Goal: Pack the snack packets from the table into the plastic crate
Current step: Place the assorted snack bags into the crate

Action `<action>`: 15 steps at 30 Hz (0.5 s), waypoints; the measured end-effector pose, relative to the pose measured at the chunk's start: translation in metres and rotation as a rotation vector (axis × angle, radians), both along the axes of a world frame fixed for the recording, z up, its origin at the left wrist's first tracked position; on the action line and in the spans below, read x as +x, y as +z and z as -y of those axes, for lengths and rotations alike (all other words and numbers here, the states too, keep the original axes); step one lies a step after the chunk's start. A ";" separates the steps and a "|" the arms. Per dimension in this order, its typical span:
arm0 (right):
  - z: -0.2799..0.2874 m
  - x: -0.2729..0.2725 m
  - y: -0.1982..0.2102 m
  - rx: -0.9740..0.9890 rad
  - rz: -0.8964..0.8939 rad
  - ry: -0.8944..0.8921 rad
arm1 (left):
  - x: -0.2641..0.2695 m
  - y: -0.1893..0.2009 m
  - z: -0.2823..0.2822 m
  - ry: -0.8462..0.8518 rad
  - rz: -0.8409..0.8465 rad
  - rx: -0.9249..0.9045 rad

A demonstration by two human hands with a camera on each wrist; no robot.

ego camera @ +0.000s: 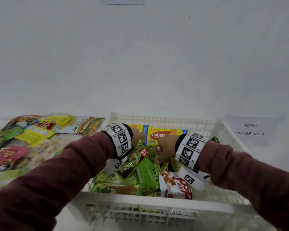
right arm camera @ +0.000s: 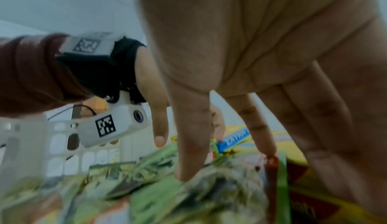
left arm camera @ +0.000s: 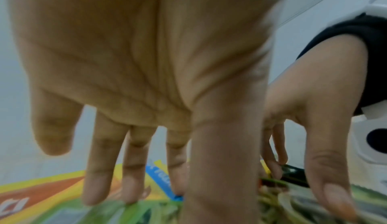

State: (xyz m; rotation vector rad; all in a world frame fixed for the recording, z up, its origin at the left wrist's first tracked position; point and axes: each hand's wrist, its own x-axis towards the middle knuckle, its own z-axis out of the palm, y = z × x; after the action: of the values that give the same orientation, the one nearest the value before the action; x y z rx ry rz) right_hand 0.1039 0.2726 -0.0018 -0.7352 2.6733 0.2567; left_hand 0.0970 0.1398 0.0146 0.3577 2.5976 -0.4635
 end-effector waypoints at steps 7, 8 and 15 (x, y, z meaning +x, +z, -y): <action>0.003 -0.008 -0.009 -0.234 -0.005 -0.191 | 0.008 -0.015 0.017 -0.044 -0.124 0.006; 0.003 -0.009 -0.009 -0.265 0.006 -0.224 | 0.007 -0.017 0.019 -0.047 -0.132 0.021; -0.008 -0.020 0.001 -0.451 0.133 -0.330 | 0.002 -0.021 0.029 -0.107 -0.116 0.049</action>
State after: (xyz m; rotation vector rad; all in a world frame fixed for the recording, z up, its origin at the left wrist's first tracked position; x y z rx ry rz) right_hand 0.0838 0.2810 -0.0005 -0.3964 2.6908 -0.4756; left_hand 0.0992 0.1110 -0.0062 0.5022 2.7159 -0.4712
